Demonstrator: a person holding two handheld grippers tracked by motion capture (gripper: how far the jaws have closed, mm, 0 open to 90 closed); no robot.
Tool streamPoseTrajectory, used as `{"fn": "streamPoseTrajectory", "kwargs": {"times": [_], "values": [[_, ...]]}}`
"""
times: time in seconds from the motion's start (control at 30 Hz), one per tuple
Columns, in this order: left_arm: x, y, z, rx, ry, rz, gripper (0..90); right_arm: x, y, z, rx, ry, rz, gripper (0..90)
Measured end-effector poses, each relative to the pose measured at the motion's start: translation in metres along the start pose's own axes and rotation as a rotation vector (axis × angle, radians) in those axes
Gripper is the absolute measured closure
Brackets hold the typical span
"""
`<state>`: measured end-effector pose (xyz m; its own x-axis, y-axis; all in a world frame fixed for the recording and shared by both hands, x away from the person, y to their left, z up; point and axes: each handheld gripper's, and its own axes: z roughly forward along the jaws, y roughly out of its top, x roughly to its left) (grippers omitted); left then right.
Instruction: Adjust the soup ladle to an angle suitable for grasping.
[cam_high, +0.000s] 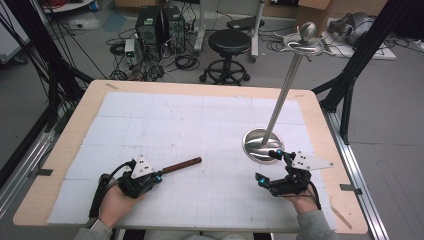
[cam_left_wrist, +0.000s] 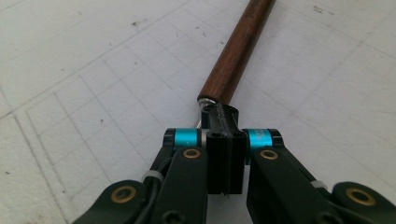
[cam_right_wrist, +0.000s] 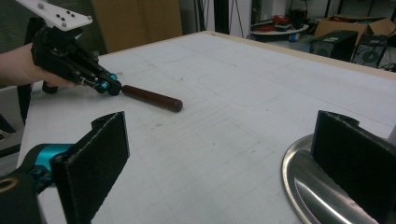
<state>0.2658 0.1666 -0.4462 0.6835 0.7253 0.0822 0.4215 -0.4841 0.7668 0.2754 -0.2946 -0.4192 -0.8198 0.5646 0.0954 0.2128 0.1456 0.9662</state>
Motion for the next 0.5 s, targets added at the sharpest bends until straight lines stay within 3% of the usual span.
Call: {"fn": "streamPoseTrajectory", "kwargs": {"times": [0.27, 0.5], "values": [[-0.0009, 0.0028, 0.0053, -0.005, 0.068, -0.027, 89.6, 0.0003, -0.0001, 0.0, 0.005, 0.001, 0.0, 3.5], [0.0006, 0.0038, 0.0074, -0.008, 0.09, -0.037, 89.5, 0.0003, 0.0, 0.0, 0.002, 0.003, 0.002, 3.5]]}}
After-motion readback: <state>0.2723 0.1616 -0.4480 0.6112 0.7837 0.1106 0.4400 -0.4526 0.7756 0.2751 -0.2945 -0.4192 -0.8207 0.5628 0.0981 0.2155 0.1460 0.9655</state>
